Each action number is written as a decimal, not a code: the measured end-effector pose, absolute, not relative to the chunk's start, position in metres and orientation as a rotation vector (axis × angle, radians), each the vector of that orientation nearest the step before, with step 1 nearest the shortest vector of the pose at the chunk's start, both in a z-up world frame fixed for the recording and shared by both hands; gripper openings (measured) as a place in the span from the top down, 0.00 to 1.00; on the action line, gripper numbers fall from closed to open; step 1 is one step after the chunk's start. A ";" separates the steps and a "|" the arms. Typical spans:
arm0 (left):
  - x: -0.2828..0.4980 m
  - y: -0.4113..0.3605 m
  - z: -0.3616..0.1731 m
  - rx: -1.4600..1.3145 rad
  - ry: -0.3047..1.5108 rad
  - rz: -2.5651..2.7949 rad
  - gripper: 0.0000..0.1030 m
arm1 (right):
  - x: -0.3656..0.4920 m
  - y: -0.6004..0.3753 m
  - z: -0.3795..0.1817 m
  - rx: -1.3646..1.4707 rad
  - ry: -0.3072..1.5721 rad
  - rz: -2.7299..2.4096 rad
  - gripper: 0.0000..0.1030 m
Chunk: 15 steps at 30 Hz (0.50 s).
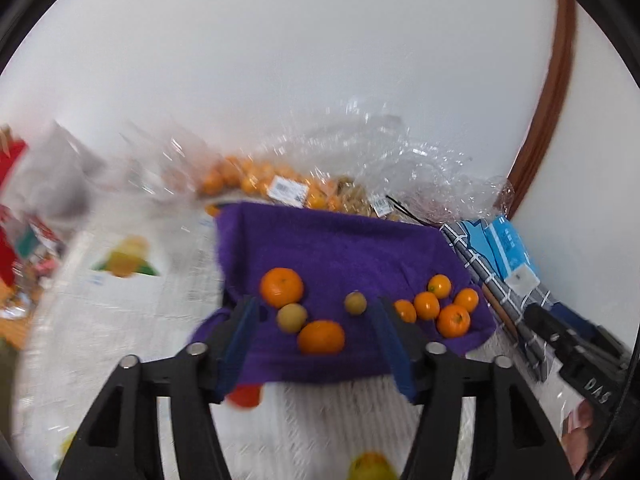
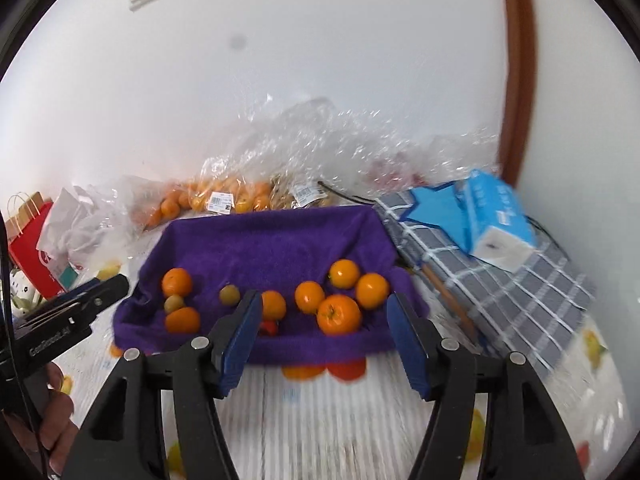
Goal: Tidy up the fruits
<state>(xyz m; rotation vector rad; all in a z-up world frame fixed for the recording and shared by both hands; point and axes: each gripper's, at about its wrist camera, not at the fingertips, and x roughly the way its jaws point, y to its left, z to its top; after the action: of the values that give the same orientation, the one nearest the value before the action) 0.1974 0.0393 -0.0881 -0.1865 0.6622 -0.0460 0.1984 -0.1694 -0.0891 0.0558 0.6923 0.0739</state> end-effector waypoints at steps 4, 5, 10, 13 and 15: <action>0.157 0.037 -0.074 -0.132 0.650 -0.002 0.25 | 0.156 -0.180 -0.075 0.057 0.711 0.040 0.31; 0.147 0.037 -0.071 -0.120 0.647 0.014 0.23 | 0.149 -0.181 -0.074 0.047 0.709 0.022 0.24; 0.119 0.031 -0.057 -0.101 0.640 0.018 0.16 | 0.107 -0.187 -0.057 0.008 0.646 -0.002 0.05; 0.105 0.023 -0.048 -0.071 0.617 0.037 0.09 | 0.090 -0.188 -0.050 -0.019 0.635 -0.011 0.04; 0.098 0.018 -0.044 -0.054 0.602 0.042 0.09 | 0.083 -0.189 -0.049 -0.014 0.631 -0.018 0.04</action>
<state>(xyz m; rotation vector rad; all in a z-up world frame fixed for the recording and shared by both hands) 0.0977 0.0184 -0.0442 -0.0537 0.6025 0.0421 0.0826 -0.1889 -0.0486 -0.0140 0.6312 -0.0180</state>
